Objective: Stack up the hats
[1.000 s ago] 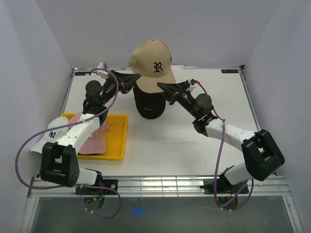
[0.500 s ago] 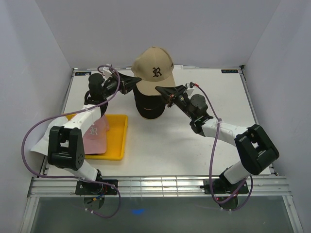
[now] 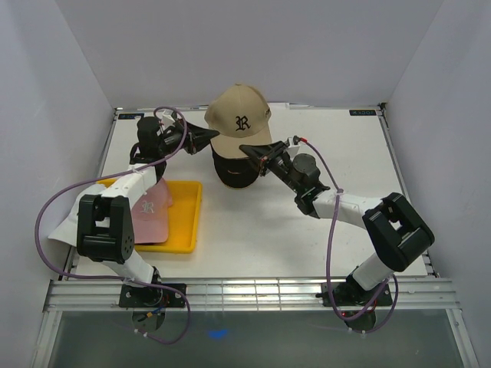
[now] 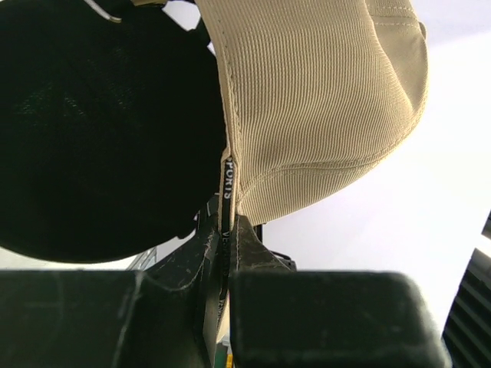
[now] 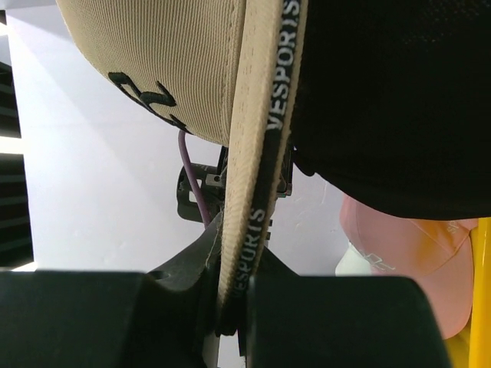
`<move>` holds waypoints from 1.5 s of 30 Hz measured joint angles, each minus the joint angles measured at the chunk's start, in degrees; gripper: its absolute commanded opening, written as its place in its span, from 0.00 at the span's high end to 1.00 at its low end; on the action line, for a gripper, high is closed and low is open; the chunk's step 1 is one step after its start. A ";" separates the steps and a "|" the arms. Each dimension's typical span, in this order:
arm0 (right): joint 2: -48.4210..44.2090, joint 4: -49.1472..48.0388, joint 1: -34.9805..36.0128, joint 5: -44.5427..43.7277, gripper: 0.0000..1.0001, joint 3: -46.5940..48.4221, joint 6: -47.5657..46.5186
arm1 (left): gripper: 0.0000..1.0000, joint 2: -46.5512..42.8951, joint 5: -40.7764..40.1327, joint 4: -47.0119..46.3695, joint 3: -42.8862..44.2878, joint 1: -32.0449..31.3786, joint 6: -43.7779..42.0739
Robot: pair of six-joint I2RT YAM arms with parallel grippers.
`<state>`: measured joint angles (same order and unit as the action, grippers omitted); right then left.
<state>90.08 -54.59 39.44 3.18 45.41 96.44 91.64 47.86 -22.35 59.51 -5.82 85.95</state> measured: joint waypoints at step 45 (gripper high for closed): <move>3.17 -6.86 6.54 -3.72 0.92 -8.68 -1.38 | 1.00 -0.02 5.49 23.34 -1.03 3.15 -16.48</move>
<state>93.25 -61.45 45.98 -0.54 36.73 95.07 91.61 53.34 0.99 58.48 -2.68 69.47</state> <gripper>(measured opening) 0.098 0.177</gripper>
